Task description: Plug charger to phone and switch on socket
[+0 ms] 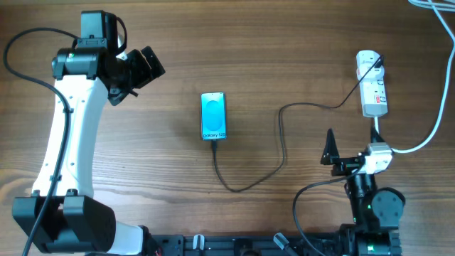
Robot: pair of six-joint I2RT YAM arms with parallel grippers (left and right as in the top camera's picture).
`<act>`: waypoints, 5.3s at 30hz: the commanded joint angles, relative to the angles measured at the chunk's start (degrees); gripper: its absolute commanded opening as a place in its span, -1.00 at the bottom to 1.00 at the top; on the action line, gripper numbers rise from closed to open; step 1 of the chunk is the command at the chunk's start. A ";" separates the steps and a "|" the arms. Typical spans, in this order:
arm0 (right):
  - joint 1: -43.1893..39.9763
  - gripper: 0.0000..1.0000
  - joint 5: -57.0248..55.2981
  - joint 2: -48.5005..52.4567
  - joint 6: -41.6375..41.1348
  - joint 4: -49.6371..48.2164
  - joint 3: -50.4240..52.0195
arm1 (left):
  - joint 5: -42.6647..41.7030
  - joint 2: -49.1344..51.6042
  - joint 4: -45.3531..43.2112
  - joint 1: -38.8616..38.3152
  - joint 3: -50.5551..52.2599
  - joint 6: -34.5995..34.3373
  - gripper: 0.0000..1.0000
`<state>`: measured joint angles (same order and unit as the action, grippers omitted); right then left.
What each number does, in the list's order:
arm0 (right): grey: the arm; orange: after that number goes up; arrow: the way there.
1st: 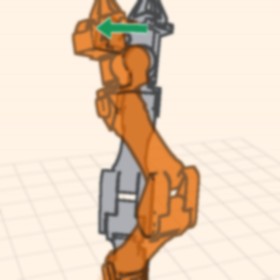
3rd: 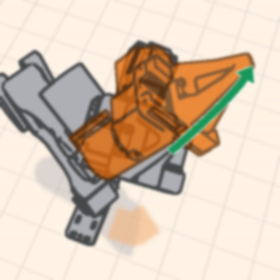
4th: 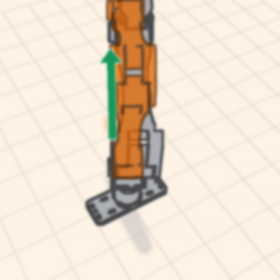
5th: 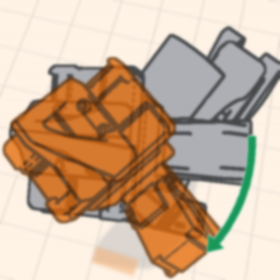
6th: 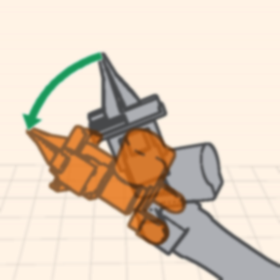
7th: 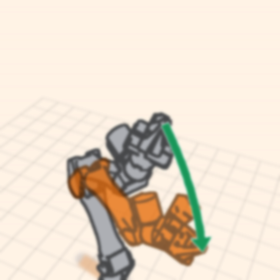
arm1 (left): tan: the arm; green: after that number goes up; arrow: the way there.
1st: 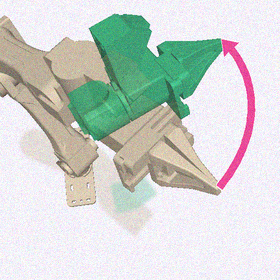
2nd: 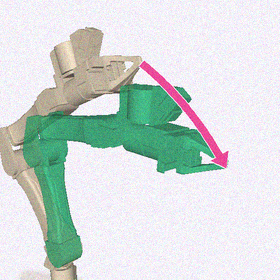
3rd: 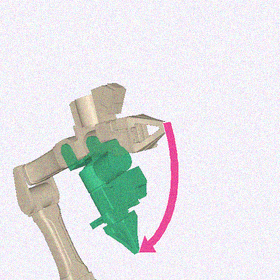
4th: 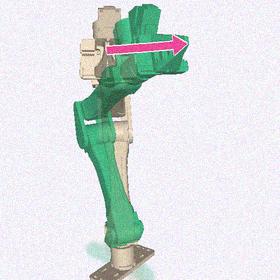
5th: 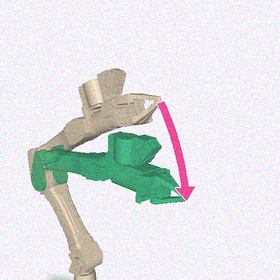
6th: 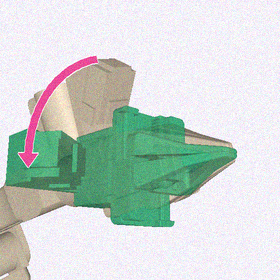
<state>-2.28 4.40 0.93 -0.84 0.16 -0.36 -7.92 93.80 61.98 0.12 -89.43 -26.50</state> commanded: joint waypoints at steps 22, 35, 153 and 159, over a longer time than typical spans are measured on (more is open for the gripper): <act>0.17 1.00 -3.52 -0.74 2.19 -0.09 0.07 | 0.55 0.28 0.02 0.22 0.07 -0.76 1.00; 0.17 1.00 -2.23 -0.72 2.21 -0.22 0.07 | 0.52 0.28 0.02 0.22 0.07 -0.76 1.00; 0.17 1.00 -2.23 -0.72 2.21 -0.24 0.07 | 4.37 -93.64 -65.09 0.37 89.11 18.73 1.00; 0.17 1.00 -2.23 -0.72 2.21 -0.24 0.07 | 6.12 -93.64 -57.46 0.37 89.11 18.82 1.00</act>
<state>-2.28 2.09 0.89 2.20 0.05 -0.36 -4.05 0.80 2.70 0.12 -0.67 -7.03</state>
